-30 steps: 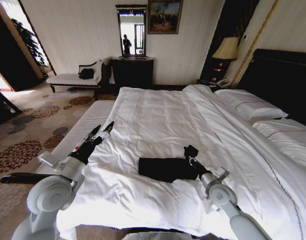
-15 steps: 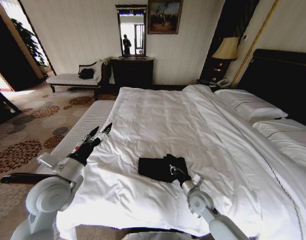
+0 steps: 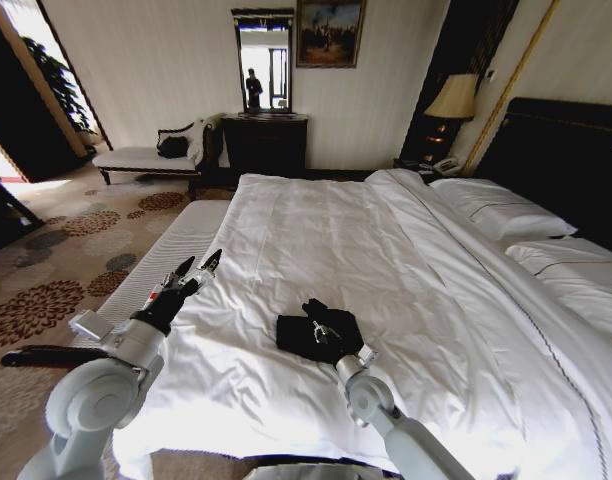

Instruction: Fold the clothes on the bed.

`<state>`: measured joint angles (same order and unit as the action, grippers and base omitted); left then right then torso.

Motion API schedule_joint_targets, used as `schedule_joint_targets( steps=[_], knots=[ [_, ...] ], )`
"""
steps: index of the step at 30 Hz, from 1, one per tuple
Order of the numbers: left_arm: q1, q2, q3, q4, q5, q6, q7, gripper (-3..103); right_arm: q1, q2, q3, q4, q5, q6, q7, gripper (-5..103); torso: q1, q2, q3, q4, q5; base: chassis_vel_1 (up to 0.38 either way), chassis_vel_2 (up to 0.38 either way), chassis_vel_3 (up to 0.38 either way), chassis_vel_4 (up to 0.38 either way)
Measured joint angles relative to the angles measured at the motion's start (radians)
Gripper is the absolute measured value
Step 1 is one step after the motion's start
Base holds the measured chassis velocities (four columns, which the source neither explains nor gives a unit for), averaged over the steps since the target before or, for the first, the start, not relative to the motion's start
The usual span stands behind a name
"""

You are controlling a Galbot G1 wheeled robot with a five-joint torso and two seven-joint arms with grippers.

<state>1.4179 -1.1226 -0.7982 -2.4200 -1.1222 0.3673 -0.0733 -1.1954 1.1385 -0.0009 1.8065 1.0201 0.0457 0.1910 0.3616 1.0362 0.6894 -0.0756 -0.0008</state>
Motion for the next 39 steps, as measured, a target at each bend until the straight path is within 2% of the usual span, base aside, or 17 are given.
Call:
schedule_joint_targets(
  steps=[11,22,23,25,27,28,30,31,32,36,38,39],
  knots=[
    [-0.005,-0.007,0.008,0.01,0.006,0.0,0.001,100,0.024,0.075,-0.043,-0.032,0.003,0.002,-0.013,8,0.0,0.0,0.0,0.0002,0.0002,0.0,0.0,0.0,0.0],
    [-0.013,-0.009,0.016,0.02,0.011,0.0,0.002,100,-0.006,0.062,-0.061,-0.057,-0.039,0.009,-0.022,8,0.0,0.0,0.0,0.0,0.0002,0.0,0.0,0.0,0.0],
    [-0.014,-0.011,0.018,0.022,0.015,0.0,0.003,100,-0.003,0.069,-0.061,-0.075,-0.059,0.018,-0.027,5,0.0,0.0,0.0,0.0,0.0002,0.0,0.0,0.0,0.0],
    [-0.015,-0.013,0.02,0.024,0.017,0.001,0.003,100,0.004,0.08,-0.057,-0.095,-0.069,0.031,-0.036,14,0.0,0.0,0.0,0.0003,0.0003,0.0,0.0,0.0,0.0],
    [-0.015,-0.013,0.021,0.025,0.018,0.001,0.003,100,0.006,0.081,-0.054,-0.097,-0.07,0.034,-0.039,14,0.0,0.0,0.0,0.0003,0.0002,0.0,0.0,0.0,0.0],
    [-0.015,-0.013,0.021,0.027,0.02,0.002,0.003,100,0.007,0.082,-0.05,-0.098,-0.068,0.045,-0.051,24,0.0,0.0,0.0,0.0002,0.0002,0.0,0.0,0.0,0.0],
    [-0.016,-0.012,0.02,0.032,0.021,0.003,0.003,100,0.004,0.076,-0.05,-0.085,-0.068,0.059,-0.071,24,0.0,0.0,0.0,0.0001,0.0003,0.0,0.0,0.0,0.0],
    [-0.017,-0.011,0.02,0.034,0.021,0.004,0.003,100,0.001,0.074,-0.051,-0.078,-0.068,0.064,-0.078,35,0.0,0.0,0.0,0.0001,0.0003,0.0,0.0,0.0,0.0],
    [-0.017,-0.011,0.02,0.034,0.021,0.004,0.003,100,0.001,0.074,-0.051,-0.078,-0.068,0.064,-0.078,35,0.0,0.0,0.0,0.0001,0.0003,0.0,0.0,0.0,0.0],
    [-0.024,-0.011,0.025,0.046,0.031,0.007,0.003,100,-0.04,0.055,-0.063,0.004,-0.073,0.094,-0.128,57,0.0,0.0,0.0,0.0,0.0002,0.0,0.0,0.0,0.0],
    [-0.024,-0.013,0.028,0.049,0.035,0.007,0.003,100,-0.046,0.052,-0.063,0.017,-0.072,0.101,-0.137,57,0.0,0.0,0.0,0.0,0.0002,0.0,0.0,0.0,0.0],
    [-0.025,-0.014,0.029,0.051,0.037,0.007,0.003,100,-0.05,0.05,-0.062,0.03,-0.07,0.107,-0.147,62,0.0,0.0,0.0,0.0,0.0002,0.0,0.0,0.0,0.0]
  ],
)
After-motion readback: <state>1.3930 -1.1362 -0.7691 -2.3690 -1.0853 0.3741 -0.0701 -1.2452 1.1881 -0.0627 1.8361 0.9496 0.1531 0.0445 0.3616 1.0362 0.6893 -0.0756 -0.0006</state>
